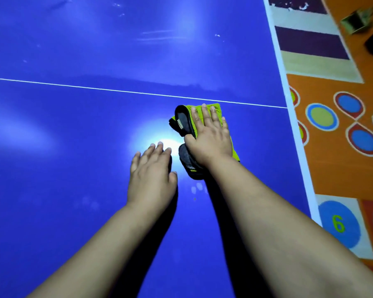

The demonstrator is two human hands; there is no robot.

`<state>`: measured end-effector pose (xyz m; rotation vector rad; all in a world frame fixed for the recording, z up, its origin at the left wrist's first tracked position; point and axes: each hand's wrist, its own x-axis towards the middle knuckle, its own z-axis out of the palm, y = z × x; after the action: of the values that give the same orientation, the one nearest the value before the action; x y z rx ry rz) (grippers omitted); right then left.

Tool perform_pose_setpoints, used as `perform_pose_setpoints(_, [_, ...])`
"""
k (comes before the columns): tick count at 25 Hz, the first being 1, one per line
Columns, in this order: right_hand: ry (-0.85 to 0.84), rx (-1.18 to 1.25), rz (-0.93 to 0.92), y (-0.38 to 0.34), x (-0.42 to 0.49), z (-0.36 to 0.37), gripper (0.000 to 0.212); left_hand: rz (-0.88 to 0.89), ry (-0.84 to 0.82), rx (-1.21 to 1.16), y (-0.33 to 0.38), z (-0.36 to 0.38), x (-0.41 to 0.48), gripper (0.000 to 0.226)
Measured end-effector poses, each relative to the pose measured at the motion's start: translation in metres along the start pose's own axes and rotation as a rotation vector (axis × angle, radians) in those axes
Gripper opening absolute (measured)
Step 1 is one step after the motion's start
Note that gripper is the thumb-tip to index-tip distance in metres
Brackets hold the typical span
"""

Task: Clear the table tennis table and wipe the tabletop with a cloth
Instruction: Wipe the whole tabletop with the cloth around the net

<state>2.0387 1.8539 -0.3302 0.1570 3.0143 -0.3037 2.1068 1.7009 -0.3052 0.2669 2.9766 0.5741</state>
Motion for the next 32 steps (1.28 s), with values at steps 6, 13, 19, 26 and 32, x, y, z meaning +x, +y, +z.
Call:
perform_pose_setpoints(6, [0.045,-0.003,0.21,0.118,-0.029,-0.02,0.071,0.143,-0.054,0.002,0.079,0.026,-0.007,0.054])
perform_pose_setpoints(13, [0.04,0.005,0.467,0.145,-0.096,-0.024,0.071,0.165,-0.115,-0.029,0.063,0.016,-0.034,0.053])
perform_pose_setpoints(19, [0.051,-0.041,0.625,0.05,-0.12,-0.004,0.072,0.118,-0.129,-0.084,-0.031,-0.024,-0.053,0.055])
perform_pose_setpoints(26, [0.049,-0.065,0.484,-0.14,-0.088,0.034,0.074,0.018,-0.057,-0.092,-0.19,-0.081,-0.071,0.054])
perform_pose_setpoints(32, [0.02,-0.065,0.3,-0.299,-0.053,0.063,0.075,-0.117,0.014,-0.041,-0.32,-0.124,-0.095,0.055])
